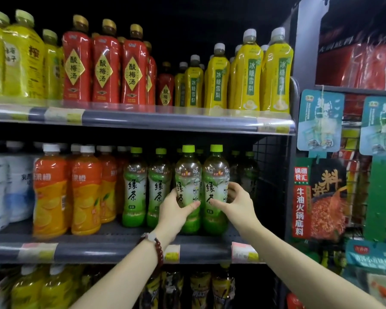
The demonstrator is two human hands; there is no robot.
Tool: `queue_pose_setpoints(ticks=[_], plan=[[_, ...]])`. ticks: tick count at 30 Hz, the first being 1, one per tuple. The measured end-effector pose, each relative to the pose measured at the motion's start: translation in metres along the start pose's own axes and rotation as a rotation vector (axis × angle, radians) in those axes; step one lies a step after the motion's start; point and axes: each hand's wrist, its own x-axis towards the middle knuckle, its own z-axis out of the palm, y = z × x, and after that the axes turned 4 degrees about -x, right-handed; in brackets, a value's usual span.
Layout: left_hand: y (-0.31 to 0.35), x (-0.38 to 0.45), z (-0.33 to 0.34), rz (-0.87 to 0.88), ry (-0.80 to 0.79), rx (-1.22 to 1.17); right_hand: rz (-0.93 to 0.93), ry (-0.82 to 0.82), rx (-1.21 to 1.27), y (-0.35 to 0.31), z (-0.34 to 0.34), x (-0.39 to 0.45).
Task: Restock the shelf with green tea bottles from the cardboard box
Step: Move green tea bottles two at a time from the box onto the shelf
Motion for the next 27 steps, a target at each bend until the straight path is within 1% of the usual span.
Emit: queue_pose_setpoints(ticks=[5, 9, 12, 15, 22, 27], plan=[[-0.008, 0.005, 0.008, -0.066, 0.025, 0.028, 0.043, -0.064, 0.017, 0.017, 0.004, 0.004], [-0.012, 0.008, 0.008, -0.075, 0.015, 0.081, 0.009, -0.113, -0.107, 0.021, 0.0, 0.009], [-0.011, 0.011, 0.007, -0.071, 0.035, 0.195, -0.024, -0.086, -0.199, 0.021, 0.002, 0.011], [-0.005, 0.014, 0.009, -0.097, 0.032, 0.229, -0.037, -0.053, -0.205, 0.02, 0.01, 0.01], [-0.001, 0.022, 0.014, -0.147, 0.065, 0.202, -0.004, -0.039, -0.19, 0.015, 0.026, 0.017], [-0.009, 0.02, 0.014, -0.142, 0.047, 0.217, 0.02, -0.064, -0.18, 0.02, 0.027, 0.021]])
